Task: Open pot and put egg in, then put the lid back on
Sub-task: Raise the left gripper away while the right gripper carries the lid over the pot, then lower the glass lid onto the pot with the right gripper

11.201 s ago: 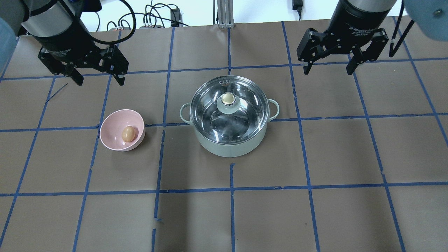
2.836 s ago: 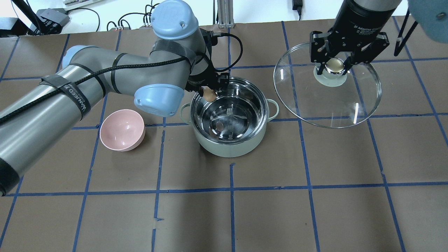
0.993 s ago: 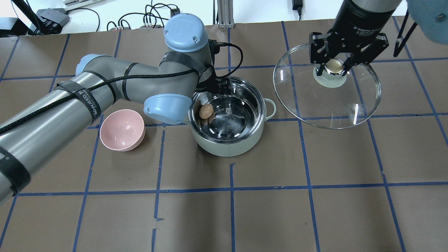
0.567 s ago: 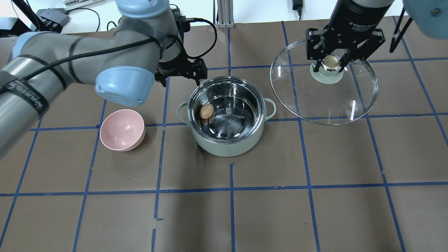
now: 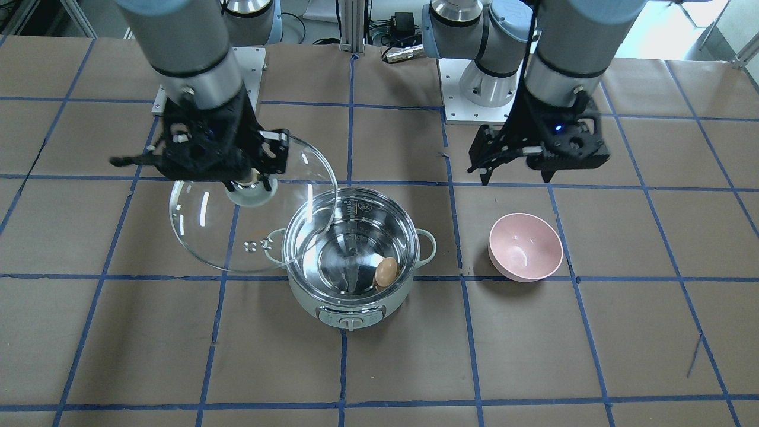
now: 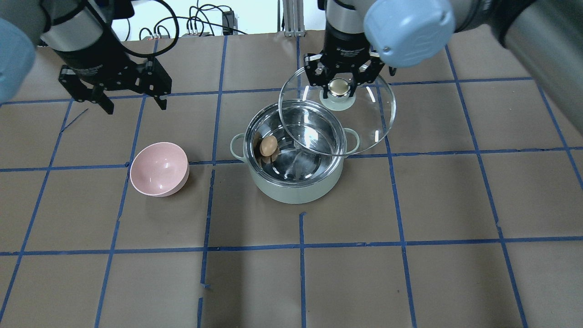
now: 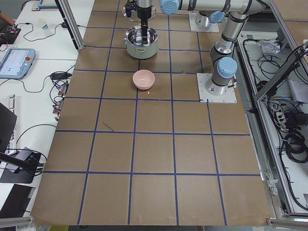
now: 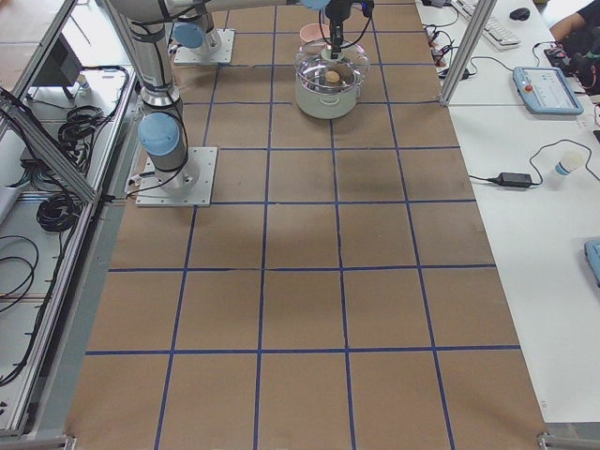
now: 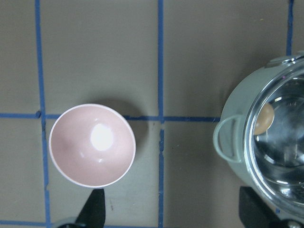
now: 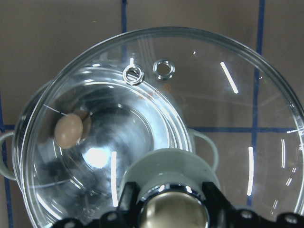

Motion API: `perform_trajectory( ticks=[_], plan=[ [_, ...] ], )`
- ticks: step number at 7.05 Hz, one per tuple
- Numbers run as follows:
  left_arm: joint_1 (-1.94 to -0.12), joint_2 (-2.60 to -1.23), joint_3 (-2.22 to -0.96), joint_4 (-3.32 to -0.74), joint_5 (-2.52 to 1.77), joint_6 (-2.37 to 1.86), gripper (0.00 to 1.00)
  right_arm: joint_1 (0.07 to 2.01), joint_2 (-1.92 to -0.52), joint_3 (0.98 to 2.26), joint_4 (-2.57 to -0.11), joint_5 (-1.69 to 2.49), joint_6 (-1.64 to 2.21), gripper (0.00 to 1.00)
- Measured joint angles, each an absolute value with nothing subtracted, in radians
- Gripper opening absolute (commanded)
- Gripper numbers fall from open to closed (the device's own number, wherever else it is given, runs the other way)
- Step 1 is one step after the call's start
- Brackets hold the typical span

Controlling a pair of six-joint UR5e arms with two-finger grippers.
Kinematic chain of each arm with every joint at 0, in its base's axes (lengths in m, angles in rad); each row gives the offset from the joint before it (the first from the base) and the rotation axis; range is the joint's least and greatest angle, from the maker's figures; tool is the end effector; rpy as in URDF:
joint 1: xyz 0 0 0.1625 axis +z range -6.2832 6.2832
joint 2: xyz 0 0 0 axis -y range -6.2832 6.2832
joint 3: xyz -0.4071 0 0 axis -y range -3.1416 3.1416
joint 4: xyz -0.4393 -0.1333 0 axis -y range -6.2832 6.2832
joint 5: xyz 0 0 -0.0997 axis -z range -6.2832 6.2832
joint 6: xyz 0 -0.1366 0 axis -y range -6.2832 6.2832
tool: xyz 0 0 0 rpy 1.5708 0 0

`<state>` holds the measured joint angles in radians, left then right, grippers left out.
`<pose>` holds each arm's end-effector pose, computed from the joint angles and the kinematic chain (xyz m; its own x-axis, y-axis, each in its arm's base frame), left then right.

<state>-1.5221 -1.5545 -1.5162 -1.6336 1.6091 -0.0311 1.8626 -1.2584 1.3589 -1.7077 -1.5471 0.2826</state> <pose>-0.1020 -0.5380 0.4650 -0.9961 -0.0800 -0.0380 -0.0797 0.9968 -0.0093 0.3226 -0.5993 0.3730 -0.9994 -0.0101 -0.0329 -0.0092 0.9996 -0.0284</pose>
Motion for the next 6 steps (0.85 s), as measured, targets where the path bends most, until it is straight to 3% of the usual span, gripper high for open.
perform_trajectory(
  ticks=[6],
  plan=[
    [-1.543, -1.547, -1.499, -1.615, 1.604, -0.025, 1.00, 1.978, -1.180, 1.413, -1.837, -1.543, 0.457, 0.07]
  ],
)
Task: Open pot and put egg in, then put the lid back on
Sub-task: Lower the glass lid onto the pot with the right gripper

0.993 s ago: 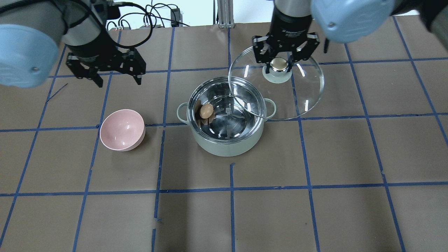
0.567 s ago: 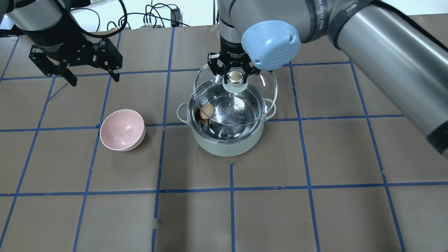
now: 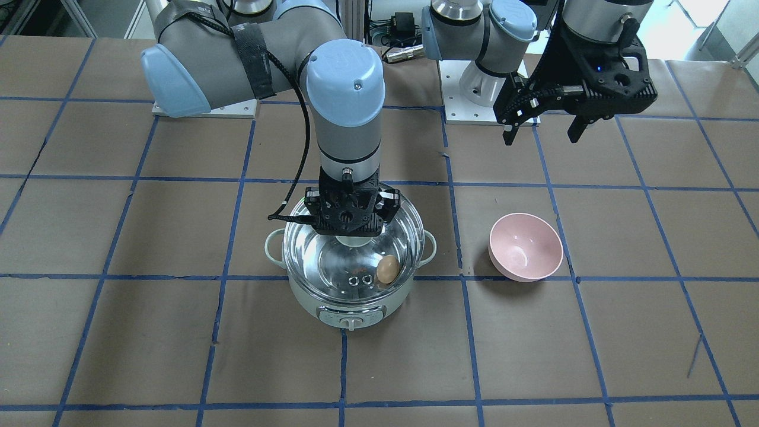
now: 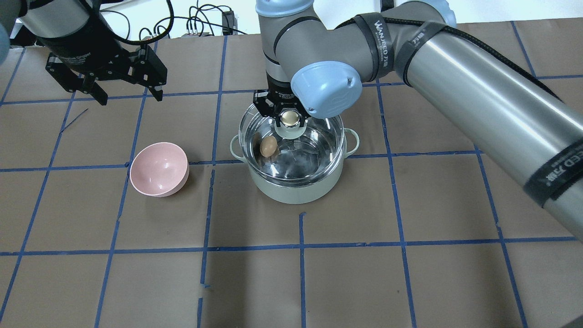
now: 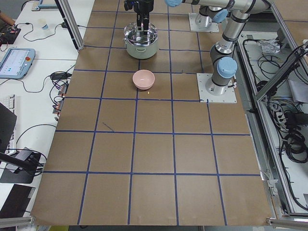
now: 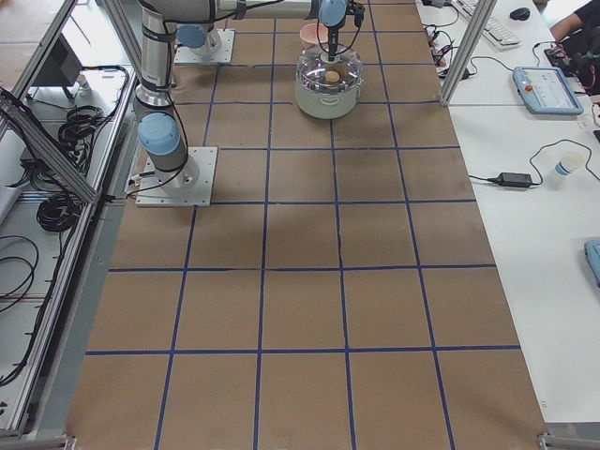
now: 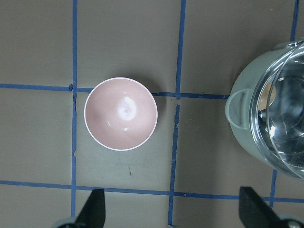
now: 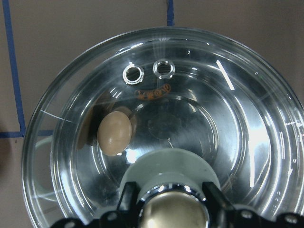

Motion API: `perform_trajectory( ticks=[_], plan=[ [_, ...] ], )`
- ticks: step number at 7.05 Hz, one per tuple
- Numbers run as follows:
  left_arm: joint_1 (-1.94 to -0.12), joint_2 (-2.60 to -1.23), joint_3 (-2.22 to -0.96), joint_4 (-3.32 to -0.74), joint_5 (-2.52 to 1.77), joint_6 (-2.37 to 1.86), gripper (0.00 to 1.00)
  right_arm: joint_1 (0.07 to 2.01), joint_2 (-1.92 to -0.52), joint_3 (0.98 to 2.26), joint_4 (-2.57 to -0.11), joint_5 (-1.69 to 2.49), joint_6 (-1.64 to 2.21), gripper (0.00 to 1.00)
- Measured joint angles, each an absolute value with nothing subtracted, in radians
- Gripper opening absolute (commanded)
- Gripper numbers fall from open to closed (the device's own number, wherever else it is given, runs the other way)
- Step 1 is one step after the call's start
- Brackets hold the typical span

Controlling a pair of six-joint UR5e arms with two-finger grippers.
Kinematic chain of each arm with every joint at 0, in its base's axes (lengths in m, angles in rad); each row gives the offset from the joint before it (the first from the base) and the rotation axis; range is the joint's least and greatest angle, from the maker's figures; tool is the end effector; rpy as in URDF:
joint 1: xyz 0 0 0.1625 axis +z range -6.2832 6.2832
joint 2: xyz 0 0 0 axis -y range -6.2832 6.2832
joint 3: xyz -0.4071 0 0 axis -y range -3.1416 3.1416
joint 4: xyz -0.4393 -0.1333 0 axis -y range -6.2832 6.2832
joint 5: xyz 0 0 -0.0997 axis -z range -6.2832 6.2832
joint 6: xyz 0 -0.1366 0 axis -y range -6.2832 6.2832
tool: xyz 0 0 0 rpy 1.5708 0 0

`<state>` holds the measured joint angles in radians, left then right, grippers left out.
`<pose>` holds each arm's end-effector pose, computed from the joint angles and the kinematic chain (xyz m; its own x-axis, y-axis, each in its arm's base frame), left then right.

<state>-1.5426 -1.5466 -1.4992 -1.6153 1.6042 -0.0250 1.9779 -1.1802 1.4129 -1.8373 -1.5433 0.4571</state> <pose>-0.1136 -0.5374 0.4803 -0.9980 -0.0548 -0.0321 -0.0531 0.9972 -0.0521 0.3978 -0.5763 0.3045 -0.9980 0.0491 -0.0396 0.0499 0.9986 -0.0182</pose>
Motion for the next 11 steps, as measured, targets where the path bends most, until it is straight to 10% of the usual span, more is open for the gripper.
perform_trajectory(
  ticks=[11],
  plan=[
    [-1.525, -1.539, -1.494, -1.681, 1.604, -0.004, 1.00, 1.979, -1.173, 1.479, -1.902, -1.563, 0.423, 0.07]
  ],
)
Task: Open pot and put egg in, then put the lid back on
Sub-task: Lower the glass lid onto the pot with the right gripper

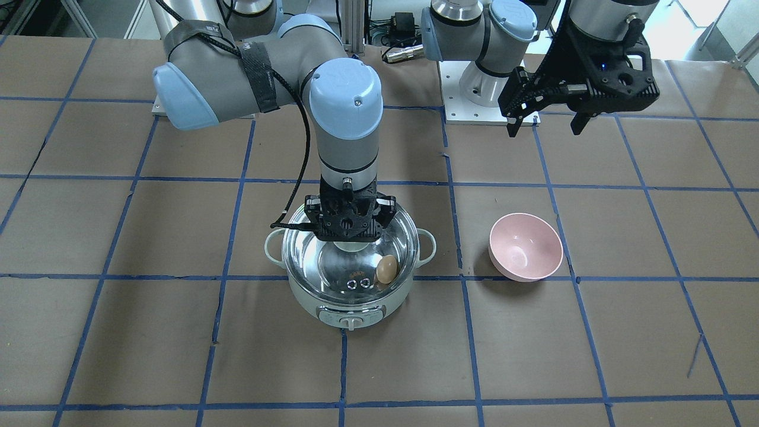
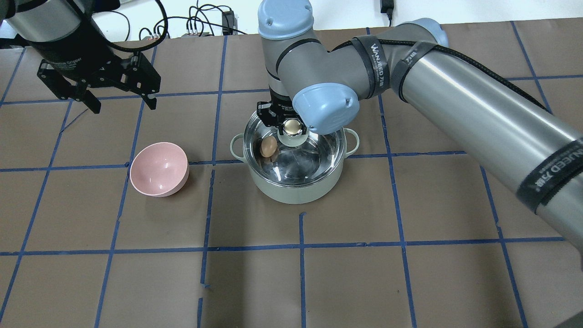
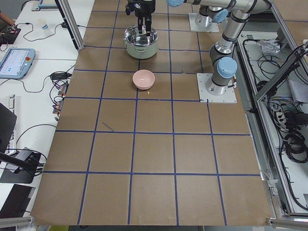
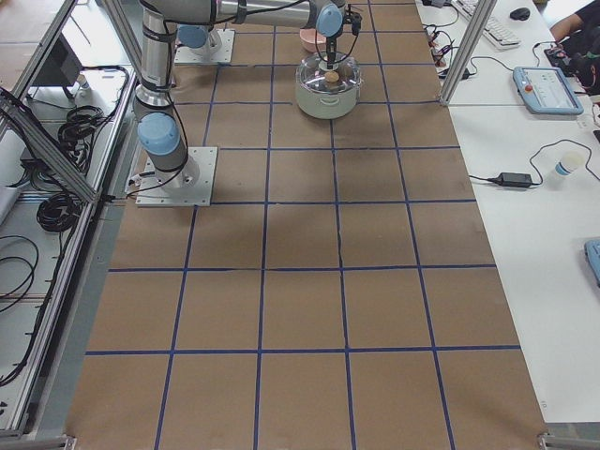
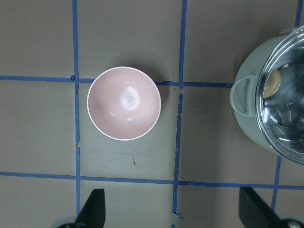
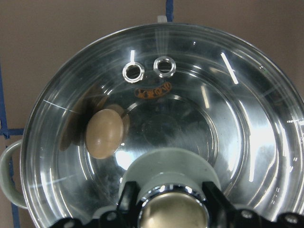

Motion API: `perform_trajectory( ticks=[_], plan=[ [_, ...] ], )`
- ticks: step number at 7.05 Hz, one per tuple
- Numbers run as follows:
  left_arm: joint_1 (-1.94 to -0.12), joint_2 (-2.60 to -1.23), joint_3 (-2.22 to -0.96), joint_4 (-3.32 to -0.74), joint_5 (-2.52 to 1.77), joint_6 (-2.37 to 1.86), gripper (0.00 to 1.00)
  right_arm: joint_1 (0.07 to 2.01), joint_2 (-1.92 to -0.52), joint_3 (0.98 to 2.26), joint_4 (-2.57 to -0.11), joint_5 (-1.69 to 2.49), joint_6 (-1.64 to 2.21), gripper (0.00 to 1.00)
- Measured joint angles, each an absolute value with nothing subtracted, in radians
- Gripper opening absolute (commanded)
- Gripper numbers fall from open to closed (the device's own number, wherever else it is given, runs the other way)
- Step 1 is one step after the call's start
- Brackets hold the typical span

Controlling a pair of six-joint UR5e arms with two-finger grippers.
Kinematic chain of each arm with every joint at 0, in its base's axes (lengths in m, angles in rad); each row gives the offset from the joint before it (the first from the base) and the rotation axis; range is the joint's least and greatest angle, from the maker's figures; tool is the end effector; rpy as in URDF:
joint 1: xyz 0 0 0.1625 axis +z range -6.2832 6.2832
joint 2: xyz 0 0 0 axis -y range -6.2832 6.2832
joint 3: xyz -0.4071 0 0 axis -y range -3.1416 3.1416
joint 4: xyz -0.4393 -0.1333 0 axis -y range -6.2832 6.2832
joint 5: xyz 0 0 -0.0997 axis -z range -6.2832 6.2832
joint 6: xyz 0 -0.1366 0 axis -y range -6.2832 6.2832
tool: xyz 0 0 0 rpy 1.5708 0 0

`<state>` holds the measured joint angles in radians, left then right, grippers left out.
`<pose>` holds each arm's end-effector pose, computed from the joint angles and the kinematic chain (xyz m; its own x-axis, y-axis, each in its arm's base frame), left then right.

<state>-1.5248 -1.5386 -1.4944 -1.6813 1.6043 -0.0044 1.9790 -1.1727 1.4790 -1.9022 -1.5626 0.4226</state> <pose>-0.1045 -0.5284 0.4803 -0.9982 -0.0503 -0.0335 -0.0504 0.9987 0.0018 0.3932 -0.5706 0.2713 -0.9997 0.0141 -0.0178 0.0145 0.9997 -0.0195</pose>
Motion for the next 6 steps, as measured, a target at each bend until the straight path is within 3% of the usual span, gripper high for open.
perform_trajectory(
  ticks=[6],
  plan=[
    [-1.525, -1.538, -1.496, -1.681, 1.605, -0.005, 1.00, 1.979, -1.172, 1.464, -1.886, -1.572, 0.419, 0.08]
  ],
)
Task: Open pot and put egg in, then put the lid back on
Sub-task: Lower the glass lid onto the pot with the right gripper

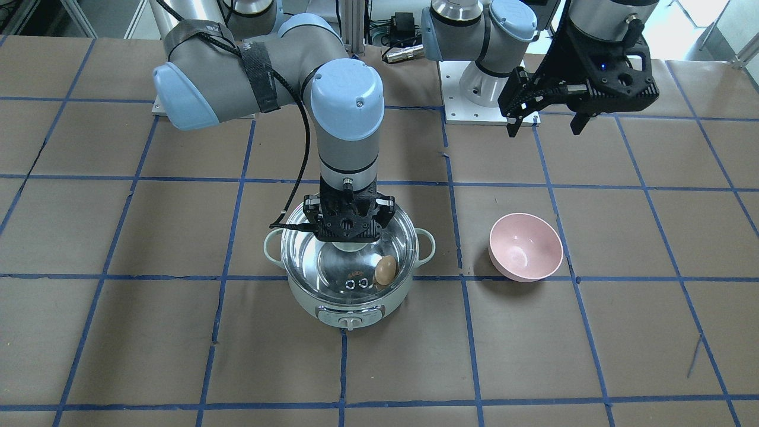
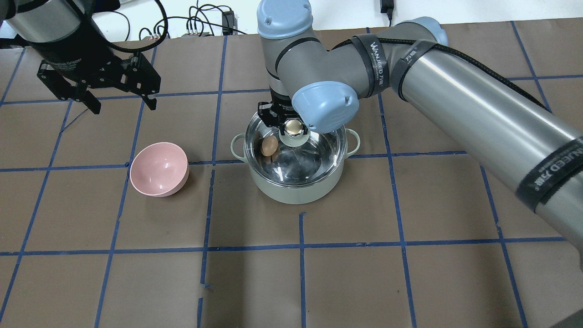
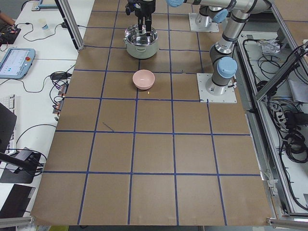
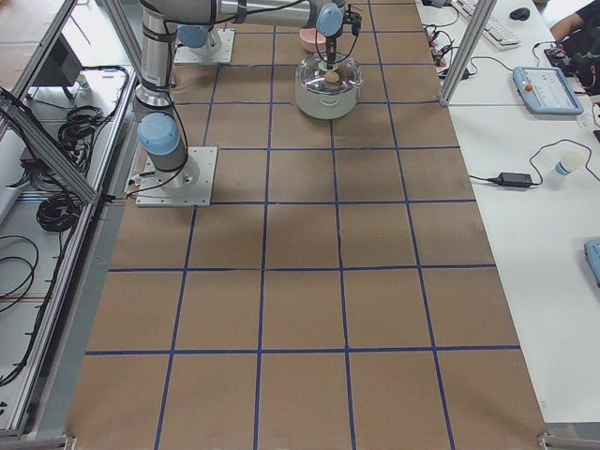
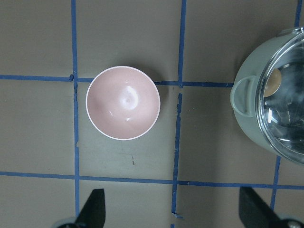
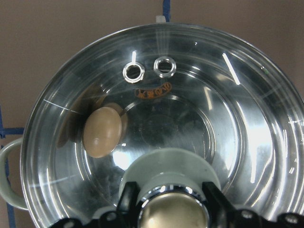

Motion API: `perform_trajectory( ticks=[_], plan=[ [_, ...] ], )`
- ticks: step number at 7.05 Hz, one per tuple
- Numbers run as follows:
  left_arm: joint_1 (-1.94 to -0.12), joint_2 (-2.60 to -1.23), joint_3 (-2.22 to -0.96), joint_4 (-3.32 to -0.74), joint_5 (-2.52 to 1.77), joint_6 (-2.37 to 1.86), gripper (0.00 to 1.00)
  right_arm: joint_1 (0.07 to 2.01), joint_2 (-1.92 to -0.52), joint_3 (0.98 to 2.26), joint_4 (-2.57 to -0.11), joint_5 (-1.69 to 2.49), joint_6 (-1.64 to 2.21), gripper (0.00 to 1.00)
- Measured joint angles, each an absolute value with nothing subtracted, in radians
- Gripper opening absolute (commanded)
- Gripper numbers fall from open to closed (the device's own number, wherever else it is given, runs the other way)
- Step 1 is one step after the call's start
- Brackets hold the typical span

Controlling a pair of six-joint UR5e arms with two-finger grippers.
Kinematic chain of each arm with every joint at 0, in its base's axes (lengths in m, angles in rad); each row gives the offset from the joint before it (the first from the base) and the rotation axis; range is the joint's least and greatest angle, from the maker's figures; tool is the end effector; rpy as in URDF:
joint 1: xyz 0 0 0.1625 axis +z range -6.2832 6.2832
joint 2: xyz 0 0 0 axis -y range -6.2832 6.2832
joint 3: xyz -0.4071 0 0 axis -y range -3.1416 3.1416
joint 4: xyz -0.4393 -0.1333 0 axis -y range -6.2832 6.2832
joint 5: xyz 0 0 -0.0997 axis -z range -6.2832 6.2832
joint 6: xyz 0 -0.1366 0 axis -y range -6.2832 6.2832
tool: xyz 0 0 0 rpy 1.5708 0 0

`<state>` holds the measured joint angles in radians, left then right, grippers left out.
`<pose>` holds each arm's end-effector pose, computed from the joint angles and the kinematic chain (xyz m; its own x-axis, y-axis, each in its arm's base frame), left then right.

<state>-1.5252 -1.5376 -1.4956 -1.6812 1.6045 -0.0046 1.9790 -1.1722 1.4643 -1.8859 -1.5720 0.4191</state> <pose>-0.1047 -0.5280 0.4802 -0.9982 -0.0501 -0.0337 -0.0502 0.9987 0.0019 0.3927 -0.5727 0.2769 -0.9999 0.0108 -0.0083 0.0110 0.9997 -0.0215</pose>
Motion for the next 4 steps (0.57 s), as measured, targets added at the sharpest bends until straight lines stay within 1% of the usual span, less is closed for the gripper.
perform_trajectory(
  ticks=[4],
  plan=[
    [-1.526, -1.537, -1.496, -1.680, 1.605, -0.005, 1.00, 1.976, -1.171, 1.438, -1.850, -1.560, 0.433, 0.08]
  ],
)
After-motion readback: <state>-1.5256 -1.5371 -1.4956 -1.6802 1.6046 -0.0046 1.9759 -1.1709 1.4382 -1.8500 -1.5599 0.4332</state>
